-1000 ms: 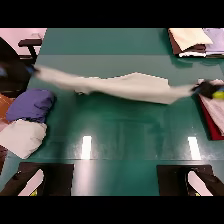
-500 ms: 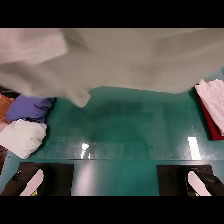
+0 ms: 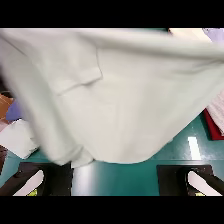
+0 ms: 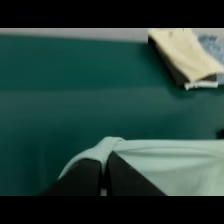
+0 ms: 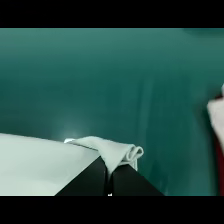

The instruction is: Fold the shirts.

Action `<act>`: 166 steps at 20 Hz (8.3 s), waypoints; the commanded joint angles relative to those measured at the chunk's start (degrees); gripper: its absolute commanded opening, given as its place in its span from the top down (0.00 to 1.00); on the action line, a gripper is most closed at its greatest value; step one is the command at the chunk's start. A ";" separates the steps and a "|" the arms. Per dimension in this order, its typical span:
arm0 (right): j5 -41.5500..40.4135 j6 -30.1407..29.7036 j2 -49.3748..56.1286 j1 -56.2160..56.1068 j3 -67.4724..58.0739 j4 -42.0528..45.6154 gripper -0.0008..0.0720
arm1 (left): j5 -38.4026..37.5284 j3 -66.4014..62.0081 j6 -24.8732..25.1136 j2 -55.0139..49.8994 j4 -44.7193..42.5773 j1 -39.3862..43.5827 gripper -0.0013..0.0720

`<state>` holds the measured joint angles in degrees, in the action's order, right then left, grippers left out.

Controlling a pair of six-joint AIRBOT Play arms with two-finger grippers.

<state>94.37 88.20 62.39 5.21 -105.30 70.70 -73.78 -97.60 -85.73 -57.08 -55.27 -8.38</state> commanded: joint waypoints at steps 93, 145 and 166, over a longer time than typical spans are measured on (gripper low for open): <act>0.28 4.37 -18.12 -9.05 66.10 7.08 0.97 | -21.07 64.72 -7.30 27.50 -2.80 6.34 0.95; -7.26 -24.52 28.59 9.46 29.24 -23.19 0.97 | 16.98 13.84 -1.49 -41.38 2.60 37.13 0.95; -17.03 -12.00 15.58 -25.70 6.71 -28.79 0.97 | 17.22 2.97 -2.32 -48.24 2.23 34.60 0.95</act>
<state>79.18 75.99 77.95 -18.24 -98.28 42.76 -54.33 -93.78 -88.40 -107.77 -51.03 29.85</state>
